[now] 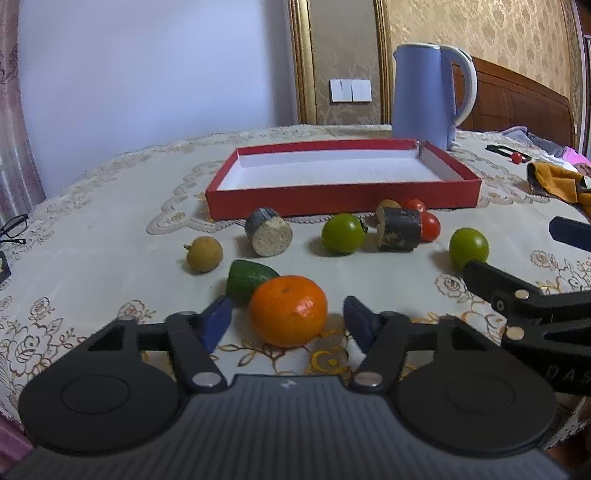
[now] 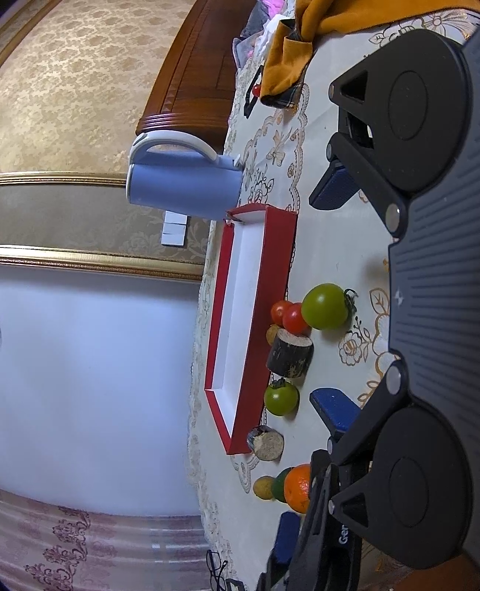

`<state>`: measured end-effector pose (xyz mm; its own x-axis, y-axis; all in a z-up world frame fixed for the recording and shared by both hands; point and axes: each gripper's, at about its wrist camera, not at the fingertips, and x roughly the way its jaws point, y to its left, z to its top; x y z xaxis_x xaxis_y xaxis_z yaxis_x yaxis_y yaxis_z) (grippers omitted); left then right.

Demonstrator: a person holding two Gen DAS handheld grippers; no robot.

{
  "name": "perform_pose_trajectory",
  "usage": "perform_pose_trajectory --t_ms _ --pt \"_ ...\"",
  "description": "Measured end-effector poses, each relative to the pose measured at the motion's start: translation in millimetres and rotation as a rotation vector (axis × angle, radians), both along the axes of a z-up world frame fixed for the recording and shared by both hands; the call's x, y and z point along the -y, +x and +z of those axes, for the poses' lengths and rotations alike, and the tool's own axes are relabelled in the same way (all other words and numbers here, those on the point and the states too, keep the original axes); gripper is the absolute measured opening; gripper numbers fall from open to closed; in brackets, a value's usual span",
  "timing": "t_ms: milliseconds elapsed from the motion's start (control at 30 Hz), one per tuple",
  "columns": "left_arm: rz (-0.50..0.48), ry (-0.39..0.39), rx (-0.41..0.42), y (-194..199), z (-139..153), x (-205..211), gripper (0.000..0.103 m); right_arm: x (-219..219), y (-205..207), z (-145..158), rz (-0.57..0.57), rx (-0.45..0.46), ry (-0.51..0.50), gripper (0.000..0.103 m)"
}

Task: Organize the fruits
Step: 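Close the left gripper on the mandarin orange while the right gripper approaches a green tomato, then close the right gripper on the green tomato while the left gripper lifts the orange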

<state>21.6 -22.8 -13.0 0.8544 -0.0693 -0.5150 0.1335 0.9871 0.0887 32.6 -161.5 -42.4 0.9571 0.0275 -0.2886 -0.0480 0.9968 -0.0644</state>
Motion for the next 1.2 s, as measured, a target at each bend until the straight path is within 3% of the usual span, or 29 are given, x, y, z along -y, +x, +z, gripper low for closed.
perform_pose_trajectory --t_ms 100,667,1033,1200 --pt "0.003 -0.022 -0.011 0.2 0.4 -1.6 0.042 0.3 0.1 -0.7 0.005 -0.003 0.005 0.103" --pt "-0.007 -0.078 -0.015 -6.7 4.5 -14.3 0.040 0.7 12.9 -2.0 0.025 -0.036 0.021 0.103" --pt "-0.002 -0.080 0.010 -9.2 10.5 -19.4 0.040 0.5 30.3 5.1 0.039 -0.090 -0.035 0.103" --pt "-0.010 -0.069 0.025 -11.6 11.9 -18.4 0.040 3.4 40.2 5.5 0.053 -0.133 -0.026 0.091"
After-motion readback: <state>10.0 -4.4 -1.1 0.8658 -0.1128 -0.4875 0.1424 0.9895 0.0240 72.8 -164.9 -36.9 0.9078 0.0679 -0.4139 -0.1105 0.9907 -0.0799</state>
